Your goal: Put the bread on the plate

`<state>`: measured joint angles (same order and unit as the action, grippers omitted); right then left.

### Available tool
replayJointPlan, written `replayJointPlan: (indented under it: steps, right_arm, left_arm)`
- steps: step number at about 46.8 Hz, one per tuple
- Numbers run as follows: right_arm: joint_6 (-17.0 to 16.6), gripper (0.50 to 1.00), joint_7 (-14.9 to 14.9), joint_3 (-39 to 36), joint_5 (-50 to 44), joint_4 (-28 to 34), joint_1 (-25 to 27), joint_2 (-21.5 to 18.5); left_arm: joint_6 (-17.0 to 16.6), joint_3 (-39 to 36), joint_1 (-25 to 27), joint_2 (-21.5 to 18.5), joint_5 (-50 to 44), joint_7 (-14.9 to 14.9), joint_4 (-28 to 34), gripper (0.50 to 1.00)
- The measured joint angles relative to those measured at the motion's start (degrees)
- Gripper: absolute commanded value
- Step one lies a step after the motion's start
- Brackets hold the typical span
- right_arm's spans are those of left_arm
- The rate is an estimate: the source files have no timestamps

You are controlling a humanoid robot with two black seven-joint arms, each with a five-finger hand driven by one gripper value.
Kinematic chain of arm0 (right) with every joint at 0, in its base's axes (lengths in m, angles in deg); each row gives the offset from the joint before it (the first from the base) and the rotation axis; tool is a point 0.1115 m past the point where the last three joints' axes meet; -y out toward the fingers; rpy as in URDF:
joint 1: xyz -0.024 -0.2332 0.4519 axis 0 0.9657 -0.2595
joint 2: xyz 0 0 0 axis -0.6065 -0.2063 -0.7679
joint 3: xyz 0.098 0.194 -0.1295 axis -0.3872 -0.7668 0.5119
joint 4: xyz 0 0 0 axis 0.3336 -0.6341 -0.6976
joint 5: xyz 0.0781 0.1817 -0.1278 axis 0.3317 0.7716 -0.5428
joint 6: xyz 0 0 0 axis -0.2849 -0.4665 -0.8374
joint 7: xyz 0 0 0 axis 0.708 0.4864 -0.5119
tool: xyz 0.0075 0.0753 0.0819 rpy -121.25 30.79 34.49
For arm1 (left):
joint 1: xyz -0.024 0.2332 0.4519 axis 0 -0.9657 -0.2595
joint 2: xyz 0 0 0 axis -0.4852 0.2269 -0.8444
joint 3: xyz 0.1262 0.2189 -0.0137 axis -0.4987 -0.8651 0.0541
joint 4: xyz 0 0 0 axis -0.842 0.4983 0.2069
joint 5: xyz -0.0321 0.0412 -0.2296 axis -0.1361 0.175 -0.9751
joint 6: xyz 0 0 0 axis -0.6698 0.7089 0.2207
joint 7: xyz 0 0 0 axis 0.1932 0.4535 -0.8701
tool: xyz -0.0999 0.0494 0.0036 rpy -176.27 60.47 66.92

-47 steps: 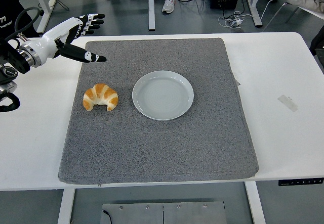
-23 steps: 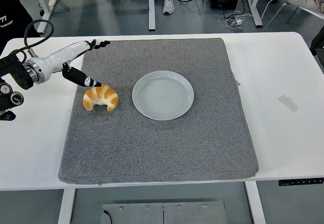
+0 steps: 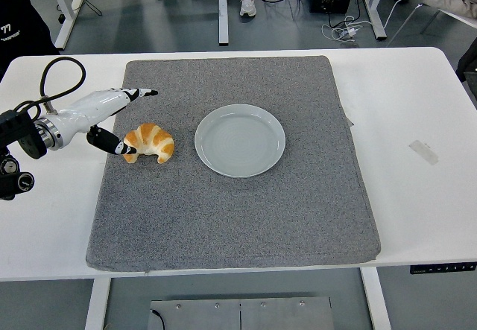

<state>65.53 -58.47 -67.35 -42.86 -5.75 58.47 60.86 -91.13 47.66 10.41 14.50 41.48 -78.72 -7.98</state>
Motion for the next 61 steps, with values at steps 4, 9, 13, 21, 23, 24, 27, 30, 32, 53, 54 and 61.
replayJointPlan:
  steps: [4,9,13,21,23,24,27,30,32,53,54,61]
  right_arm:
    - [0.0,1.0,0.0,0.0,0.0,-0.01,0.0,0.0]
    - [0.0,1.0,0.0,0.0,0.0,-0.01,0.01,0.0]
    - [0.0,1.0,0.0,0.0,0.0,-0.01,0.0,0.0]
    - [0.0,1.0,0.0,0.0,0.0,-0.01,0.02,0.0]
    - [0.0,1.0,0.0,0.0,0.0,-0.01,-0.01,0.0]
    - [0.0,1.0,0.0,0.0,0.0,-0.01,-0.01,0.0]
    - [0.0,1.0,0.0,0.0,0.0,-0.01,0.0,0.0]
    - [0.0,1.0,0.0,0.0,0.0,-0.01,-0.01,0.0]
    - [0.0,1.0,0.0,0.0,0.0,-0.01,0.01,0.0]
    - [0.0,1.0,0.01,0.0,0.0,0.0,0.0,0.0]
    - [0.0,1.0,0.0,0.0,0.0,0.0,0.0,0.0]
    - [0.0,1.0,0.01,0.0,0.0,0.0,-0.01,0.0]
  left_arm:
    - [-0.85,-0.03,-0.34,0.34,0.57,0.0,-0.05,0.971]
    - [-1.99,-0.47,-0.62,1.29,0.69,0.0,-0.14,0.971]
    - [-3.38,-1.36,-0.73,2.15,0.69,0.0,-0.52,0.971]
    - [-5.69,-2.44,-1.36,4.29,0.7,0.08,-2.05,0.969]
    - [-5.81,-2.47,-1.6,4.88,0.69,0.09,-2.98,0.971]
    - [-5.84,-2.48,-1.72,5.26,0.68,0.09,-3.54,0.971]
    - [-5.92,-2.49,-2.23,6.41,0.63,0.1,-5.34,0.969]
    - [-5.94,-2.49,-2.66,7.2,0.59,0.1,-6.62,0.969]
    - [-5.99,-2.48,-2.8,7.44,0.57,0.1,-7.09,0.969]
    - [-6.72,-2.43,-4.63,10.15,0.49,0.08,-11.26,0.921]
    - [-6.72,-2.45,-4.77,10.28,0.48,0.08,-11.5,0.909]
    - [-6.67,-2.48,-5.19,10.81,0.08,0.03,-12.2,0.828]
